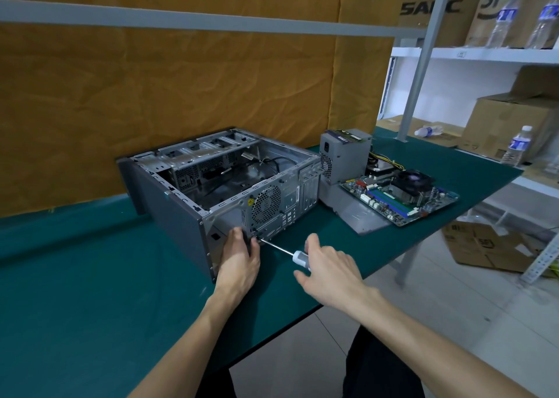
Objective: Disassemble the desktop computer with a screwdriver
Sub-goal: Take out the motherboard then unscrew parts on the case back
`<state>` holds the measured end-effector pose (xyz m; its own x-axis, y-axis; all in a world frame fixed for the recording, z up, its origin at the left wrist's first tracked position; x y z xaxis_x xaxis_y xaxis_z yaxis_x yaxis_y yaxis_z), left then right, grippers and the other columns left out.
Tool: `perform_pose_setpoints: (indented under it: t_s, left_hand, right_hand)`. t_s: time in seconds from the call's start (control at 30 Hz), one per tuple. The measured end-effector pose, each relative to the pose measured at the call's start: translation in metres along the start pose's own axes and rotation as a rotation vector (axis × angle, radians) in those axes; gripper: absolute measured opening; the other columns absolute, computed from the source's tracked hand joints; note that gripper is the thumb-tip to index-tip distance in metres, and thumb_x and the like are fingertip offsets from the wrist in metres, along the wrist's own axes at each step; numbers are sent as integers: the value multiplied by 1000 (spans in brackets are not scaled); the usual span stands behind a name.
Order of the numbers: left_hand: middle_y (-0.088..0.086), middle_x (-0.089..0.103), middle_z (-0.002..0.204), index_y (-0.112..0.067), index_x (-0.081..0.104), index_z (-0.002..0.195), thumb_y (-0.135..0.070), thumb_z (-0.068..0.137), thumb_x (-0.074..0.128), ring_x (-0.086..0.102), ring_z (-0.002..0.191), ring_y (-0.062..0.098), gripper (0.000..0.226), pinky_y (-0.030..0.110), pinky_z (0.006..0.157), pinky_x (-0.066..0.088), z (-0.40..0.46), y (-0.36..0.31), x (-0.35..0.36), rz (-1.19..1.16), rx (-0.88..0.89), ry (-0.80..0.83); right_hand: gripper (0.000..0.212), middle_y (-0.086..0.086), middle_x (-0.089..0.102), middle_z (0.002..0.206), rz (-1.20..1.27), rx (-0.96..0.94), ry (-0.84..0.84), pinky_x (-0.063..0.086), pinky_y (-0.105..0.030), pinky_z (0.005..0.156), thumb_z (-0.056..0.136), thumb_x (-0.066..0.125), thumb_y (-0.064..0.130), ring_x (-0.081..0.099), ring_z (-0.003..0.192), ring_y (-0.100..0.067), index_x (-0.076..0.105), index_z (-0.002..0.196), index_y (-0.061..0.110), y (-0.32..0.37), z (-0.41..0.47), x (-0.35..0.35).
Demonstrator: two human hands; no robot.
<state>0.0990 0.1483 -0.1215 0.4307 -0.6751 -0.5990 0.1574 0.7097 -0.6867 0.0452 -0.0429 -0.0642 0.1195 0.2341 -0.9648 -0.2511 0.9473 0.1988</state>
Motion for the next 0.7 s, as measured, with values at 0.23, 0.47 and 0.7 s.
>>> perform_pose_setpoints:
  t_s: [0.23,0.47,0.7]
  left_hand:
    - [3,50,87,-14,42,96,-24,101,53,49,80,23,15,31,75,36,-1,-1,0,2,-7,-2]
    - [8,54,95,-8,46,102,-23,102,51,52,86,26,16,37,81,43,-1,-3,-2,-10,-18,24]
    - [7,55,96,-9,47,105,-24,101,52,53,86,24,15,35,81,42,-1,-2,-2,-15,-1,17]
  right_hand:
    - [24,-4,54,106,-46,-24,-45,37,-34,65,100,55,35,67,91,-32,41,110,19,-3,-2,-2]
    - [33,-9,61,114,-8,45,3,35,-33,73,102,44,41,58,104,-30,54,113,11,-7,2,2]
    - [35,-5,65,103,6,-6,-22,37,-34,65,94,63,35,67,89,-35,33,106,20,-1,3,-1]
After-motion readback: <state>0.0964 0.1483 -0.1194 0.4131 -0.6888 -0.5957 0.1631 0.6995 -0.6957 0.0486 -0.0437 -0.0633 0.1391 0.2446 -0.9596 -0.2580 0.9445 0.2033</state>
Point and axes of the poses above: each hand's wrist, its own z-axis towards the middle knuckle, its own x-axis out of the palm, y = z × x, the point moved 2 cm from there along z, towards the middle knuckle
